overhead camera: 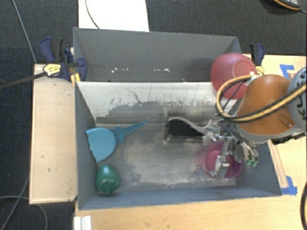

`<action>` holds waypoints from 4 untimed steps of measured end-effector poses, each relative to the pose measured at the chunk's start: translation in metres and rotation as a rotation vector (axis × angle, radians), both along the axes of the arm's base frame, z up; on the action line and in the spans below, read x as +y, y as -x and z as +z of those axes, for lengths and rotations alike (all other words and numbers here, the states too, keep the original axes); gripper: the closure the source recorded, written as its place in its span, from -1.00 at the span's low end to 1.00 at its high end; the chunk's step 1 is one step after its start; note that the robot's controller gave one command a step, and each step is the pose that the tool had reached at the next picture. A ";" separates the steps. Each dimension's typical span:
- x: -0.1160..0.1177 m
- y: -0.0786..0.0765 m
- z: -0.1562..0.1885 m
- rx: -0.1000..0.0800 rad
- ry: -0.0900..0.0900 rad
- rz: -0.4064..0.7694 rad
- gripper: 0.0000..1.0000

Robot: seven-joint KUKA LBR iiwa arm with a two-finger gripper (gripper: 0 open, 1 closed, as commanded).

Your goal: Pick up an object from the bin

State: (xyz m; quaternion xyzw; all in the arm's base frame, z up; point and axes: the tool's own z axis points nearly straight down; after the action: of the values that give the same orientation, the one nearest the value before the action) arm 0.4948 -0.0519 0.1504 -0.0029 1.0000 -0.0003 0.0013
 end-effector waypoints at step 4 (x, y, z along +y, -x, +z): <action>-0.054 0.000 -0.060 -0.021 0.007 0.336 1.00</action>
Offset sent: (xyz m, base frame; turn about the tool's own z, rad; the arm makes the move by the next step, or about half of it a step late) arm -0.0043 -0.0166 0.0023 0.0065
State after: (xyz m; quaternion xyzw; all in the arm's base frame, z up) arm 0.4950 -0.1060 0.0902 -0.1702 0.9853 -0.0034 0.0118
